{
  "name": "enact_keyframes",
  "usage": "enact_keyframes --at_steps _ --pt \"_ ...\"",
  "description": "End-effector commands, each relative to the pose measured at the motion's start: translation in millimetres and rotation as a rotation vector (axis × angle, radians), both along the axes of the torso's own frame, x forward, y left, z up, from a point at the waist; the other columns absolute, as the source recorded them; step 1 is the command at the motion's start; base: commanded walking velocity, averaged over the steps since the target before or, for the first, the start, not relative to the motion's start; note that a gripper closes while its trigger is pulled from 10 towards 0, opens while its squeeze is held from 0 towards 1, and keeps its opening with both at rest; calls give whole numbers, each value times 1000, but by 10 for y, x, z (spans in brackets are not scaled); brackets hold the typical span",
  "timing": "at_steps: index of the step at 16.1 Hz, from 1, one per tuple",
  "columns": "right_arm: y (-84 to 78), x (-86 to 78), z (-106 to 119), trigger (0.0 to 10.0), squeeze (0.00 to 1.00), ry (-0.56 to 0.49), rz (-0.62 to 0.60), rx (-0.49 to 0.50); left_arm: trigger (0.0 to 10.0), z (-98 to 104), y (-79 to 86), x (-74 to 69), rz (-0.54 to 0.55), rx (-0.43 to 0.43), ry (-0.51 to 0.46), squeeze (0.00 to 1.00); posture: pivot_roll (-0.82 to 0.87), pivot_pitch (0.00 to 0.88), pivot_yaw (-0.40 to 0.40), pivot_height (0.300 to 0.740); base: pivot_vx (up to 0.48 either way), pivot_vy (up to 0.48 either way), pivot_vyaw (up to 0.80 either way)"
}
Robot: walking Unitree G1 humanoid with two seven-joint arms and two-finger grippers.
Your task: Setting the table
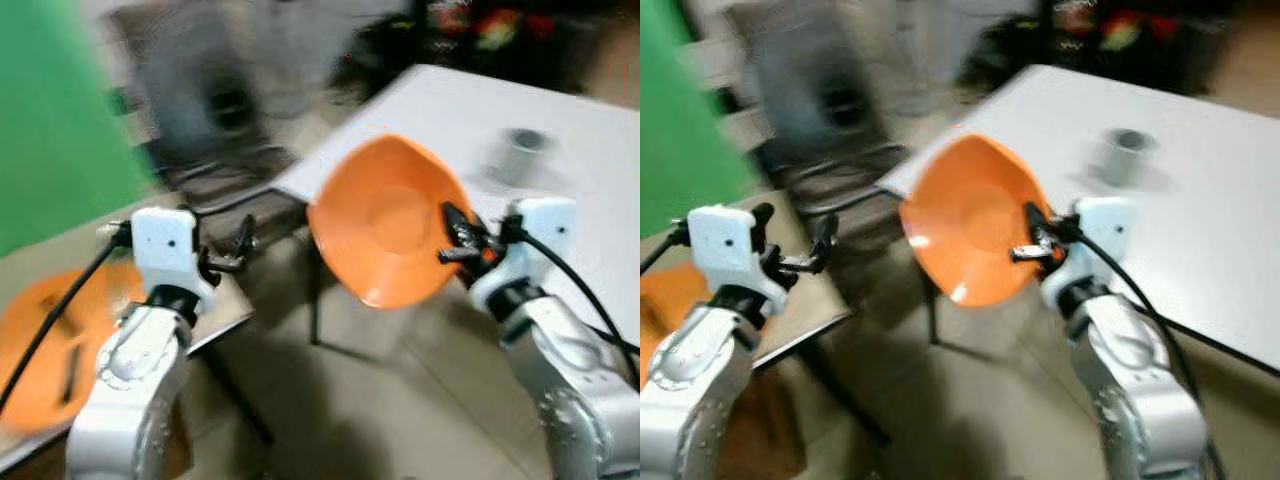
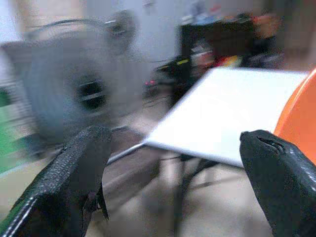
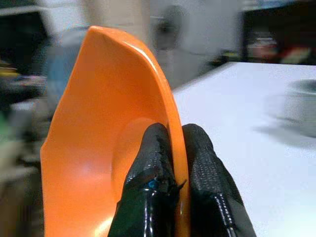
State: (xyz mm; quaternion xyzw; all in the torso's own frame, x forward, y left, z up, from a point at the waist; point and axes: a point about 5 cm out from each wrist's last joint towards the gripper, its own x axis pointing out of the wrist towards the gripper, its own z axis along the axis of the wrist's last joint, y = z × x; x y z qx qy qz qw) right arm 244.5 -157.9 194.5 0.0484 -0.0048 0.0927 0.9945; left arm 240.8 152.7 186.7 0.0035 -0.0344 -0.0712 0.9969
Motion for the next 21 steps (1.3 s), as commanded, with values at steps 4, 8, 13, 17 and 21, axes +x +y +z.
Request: enact_keyframes --at_steps 4,8,13,17,21 --pt "31 -38 72 10000 0 -34 -3 15 10000 18 39 -15 0 34 1 0 -87 41 57 740 0 0 -800" --pt "21 -27 6 10000 0 3 -30 30 10000 32 49 -7 -7 60 0 0 -82 40 55 740 0 0 -800" --pt "-8 -25 0 10000 0 28 -68 26 10000 39 40 70 -29 83 -9 0 -106 32 75 740 0 236 -800" --pt "-34 -35 -1 10000 0 36 -96 34 10000 27 33 110 -34 95 -4 0 -117 21 85 740 0 -360 -800" --pt "-45 24 -10 10000 0 60 -97 61 10000 -46 45 53 -46 74 28 0 -111 8 75 740 0 0 -772"
